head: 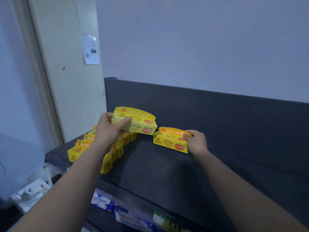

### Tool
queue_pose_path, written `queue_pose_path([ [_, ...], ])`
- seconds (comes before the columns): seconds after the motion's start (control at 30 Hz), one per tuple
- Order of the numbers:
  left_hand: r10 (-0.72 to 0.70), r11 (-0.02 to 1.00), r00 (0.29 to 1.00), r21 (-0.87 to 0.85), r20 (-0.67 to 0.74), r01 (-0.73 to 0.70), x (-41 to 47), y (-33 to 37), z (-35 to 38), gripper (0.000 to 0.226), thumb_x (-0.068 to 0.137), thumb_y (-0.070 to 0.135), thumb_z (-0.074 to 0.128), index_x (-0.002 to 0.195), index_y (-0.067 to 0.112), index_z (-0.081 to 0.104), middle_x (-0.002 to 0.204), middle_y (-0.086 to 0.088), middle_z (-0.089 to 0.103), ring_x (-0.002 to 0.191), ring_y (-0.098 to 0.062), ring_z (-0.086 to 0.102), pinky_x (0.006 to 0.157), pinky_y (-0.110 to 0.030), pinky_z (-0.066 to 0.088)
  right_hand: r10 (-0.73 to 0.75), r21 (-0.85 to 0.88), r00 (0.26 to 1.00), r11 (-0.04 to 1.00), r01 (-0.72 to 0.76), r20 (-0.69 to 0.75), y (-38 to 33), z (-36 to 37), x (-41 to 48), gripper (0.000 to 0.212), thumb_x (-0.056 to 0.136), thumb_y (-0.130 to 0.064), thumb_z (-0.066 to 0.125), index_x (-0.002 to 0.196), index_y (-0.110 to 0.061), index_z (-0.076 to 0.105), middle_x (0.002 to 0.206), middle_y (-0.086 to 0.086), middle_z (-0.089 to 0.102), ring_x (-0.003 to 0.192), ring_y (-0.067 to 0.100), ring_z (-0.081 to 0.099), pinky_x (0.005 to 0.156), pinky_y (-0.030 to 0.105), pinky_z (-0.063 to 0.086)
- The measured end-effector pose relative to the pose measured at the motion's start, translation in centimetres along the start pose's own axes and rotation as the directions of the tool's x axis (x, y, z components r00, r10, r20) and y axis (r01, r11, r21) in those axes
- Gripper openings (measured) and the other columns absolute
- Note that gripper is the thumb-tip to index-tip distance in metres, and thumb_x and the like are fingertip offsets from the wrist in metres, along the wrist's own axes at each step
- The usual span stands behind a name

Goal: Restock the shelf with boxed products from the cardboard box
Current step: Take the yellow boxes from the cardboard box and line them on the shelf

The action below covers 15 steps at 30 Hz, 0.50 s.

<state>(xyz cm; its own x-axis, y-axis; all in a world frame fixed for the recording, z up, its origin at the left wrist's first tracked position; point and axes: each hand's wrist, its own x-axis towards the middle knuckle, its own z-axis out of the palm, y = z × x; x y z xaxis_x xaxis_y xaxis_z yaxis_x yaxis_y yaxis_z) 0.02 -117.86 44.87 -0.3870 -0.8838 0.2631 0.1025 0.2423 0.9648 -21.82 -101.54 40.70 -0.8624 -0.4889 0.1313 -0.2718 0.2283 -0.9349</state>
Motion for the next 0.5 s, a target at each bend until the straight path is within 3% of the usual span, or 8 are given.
queue_pose_path([
  [0.2, -0.018, 0.998, 0.999, 0.062, 0.04, 0.016, 5.6, -0.4, -1.2, 0.06, 0.059, 0.039, 0.085, 0.102, 0.014, 0.051, 0.101, -0.008, 0.066, 0.084, -0.024, 0.071, 0.074, -0.042, 0.06, -0.001, -0.243, 0.997, 0.97, -0.02, -0.083, -0.4, 3.5, 2.3, 0.013, 0.088, -0.025, 0.062, 0.095, -0.025, 0.073, 0.09, -0.008, 0.067, 0.083, 0.015, 0.063, 0.061, 0.027, 0.049],
  [0.3, -0.04, 0.998, 0.997, 0.059, 0.063, 0.036, 7.5, -0.9, -1.5, 0.056, 0.062, 0.037, 0.084, 0.1, 0.014, 0.05, 0.1, -0.009, 0.067, 0.082, -0.024, 0.071, 0.074, -0.043, 0.06, 0.007, -0.242, 0.996, 0.97, -0.028, -0.09, -0.4, 4.9, 3.3, 0.014, 0.087, -0.021, 0.064, 0.095, -0.019, 0.074, 0.095, -0.005, 0.068, 0.089, 0.016, 0.063, 0.067, 0.028, 0.048],
  [0.43, -0.075, 0.996, 0.993, 0.055, 0.086, 0.07, 9.3, -1.7, -2.0, 0.058, 0.062, 0.04, 0.083, 0.102, 0.014, 0.051, 0.099, -0.006, 0.066, 0.083, -0.023, 0.07, 0.077, -0.045, 0.059, 0.03, -0.166, 0.987, 0.984, -0.056, -0.156, -0.6, 6.7, 4.1, 0.013, 0.085, -0.008, 0.058, 0.077, -0.01, 0.069, 0.091, 0.003, 0.069, 0.087, 0.02, 0.063, 0.063, 0.024, 0.042],
  [0.5, -0.089, 0.995, 0.99, 0.046, 0.11, 0.085, 9.8, -1.9, -2.3, 0.061, 0.057, 0.044, 0.083, 0.101, 0.016, 0.051, 0.099, -0.005, 0.066, 0.084, -0.023, 0.07, 0.079, -0.046, 0.059, 0.032, -0.155, 0.977, 0.986, -0.066, -0.212, -0.7, 7.1, 4.2, 0.017, 0.084, -0.004, 0.053, 0.079, 0.001, 0.068, 0.09, 0.011, 0.069, 0.086, 0.024, 0.063, 0.059, 0.026, 0.041],
])
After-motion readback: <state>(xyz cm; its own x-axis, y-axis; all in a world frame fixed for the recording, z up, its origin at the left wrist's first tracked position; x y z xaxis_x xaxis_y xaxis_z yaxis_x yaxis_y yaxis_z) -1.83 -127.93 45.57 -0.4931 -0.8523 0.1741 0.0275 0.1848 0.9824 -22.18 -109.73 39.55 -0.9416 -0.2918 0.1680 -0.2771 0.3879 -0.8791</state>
